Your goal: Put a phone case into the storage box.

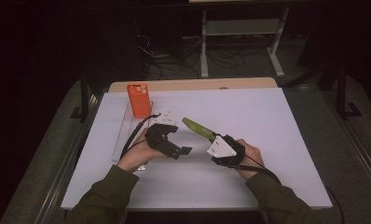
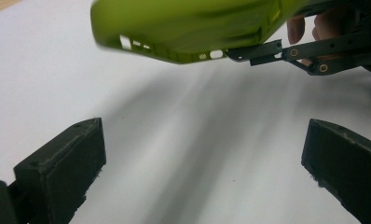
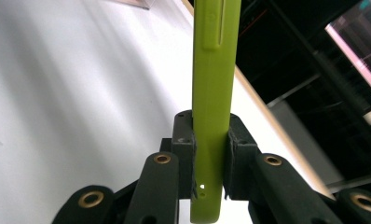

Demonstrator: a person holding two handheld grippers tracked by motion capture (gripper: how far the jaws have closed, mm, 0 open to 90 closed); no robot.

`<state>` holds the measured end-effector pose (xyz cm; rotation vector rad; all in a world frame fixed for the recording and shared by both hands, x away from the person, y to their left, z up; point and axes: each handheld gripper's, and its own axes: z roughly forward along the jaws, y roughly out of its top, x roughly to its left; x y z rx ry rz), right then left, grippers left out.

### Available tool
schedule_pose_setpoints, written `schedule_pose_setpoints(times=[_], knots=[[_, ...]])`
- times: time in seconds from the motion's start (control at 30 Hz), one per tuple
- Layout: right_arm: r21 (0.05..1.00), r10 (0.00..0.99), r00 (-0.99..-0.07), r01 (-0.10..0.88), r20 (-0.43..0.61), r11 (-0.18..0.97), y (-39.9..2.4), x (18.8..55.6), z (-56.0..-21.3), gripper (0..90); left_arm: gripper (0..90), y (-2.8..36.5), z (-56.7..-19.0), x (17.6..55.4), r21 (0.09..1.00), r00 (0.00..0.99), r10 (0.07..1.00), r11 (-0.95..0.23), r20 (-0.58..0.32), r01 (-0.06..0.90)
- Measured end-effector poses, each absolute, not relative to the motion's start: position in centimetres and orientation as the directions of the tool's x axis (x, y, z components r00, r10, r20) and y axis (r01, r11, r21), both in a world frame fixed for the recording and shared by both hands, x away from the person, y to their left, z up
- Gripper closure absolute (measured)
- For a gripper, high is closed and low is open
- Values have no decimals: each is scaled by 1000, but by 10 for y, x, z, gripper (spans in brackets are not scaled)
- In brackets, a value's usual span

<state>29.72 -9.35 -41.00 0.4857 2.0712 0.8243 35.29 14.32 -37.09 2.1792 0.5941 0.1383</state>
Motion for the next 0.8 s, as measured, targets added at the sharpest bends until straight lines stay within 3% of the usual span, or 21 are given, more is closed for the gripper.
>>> schedule_pose_setpoints(times=[0.37, 0.63, 0.8], knots=[[836, 743, -626, 259, -237, 485, -104, 308, -404, 762, 0, 145, -370, 354, 780, 858, 500, -488, -118, 391], [857, 793, -608, 393, -31, 335, -110, 315, -404, 762, 0, 142, -369, 358, 803, 842, 520, -435, -146, 408], [850, 802, -596, 432, 19, 301, -111, 317, -404, 762, 0, 139, -365, 361, 823, 831, 532, -390, -165, 413]])
